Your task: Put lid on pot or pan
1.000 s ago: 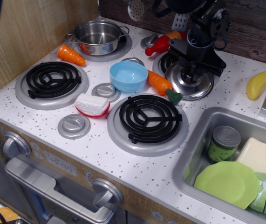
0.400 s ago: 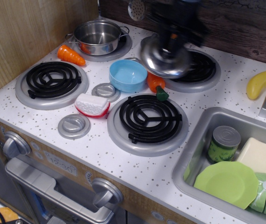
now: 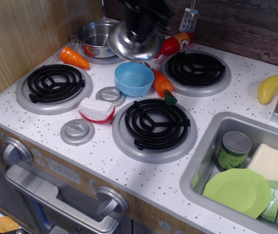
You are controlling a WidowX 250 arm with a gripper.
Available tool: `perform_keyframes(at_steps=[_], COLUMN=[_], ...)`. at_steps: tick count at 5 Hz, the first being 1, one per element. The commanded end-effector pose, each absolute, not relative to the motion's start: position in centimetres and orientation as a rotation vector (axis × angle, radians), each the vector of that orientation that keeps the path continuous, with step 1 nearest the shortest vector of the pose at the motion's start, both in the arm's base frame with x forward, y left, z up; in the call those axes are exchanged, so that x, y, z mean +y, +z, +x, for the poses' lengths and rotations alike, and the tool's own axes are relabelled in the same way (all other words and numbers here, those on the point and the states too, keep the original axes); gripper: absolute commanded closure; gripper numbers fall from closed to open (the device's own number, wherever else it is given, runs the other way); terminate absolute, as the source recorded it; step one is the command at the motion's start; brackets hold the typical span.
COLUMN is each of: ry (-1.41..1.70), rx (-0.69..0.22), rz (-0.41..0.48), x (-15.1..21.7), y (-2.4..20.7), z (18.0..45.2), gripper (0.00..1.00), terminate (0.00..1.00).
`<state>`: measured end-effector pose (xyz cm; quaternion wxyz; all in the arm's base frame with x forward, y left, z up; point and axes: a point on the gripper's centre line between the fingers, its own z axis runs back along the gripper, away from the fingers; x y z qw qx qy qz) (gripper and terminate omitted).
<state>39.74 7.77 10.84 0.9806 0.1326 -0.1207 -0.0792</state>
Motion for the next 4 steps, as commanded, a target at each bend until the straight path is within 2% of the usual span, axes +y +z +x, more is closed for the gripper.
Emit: perform_keyframes(at_steps=[1, 2, 4], ry=[-0.182, -0.217, -0.281], rx=[-0.323, -0.359, -0.414], rz=[0.331, 0.351, 0.337], x=[13.2, 15.7, 17.6], y=[13.2, 13.2, 12.0], z=[39.1, 39.3, 41.7], gripper=[1.0, 1.0, 1.0], terminate=[0.0, 0.0, 0.0])
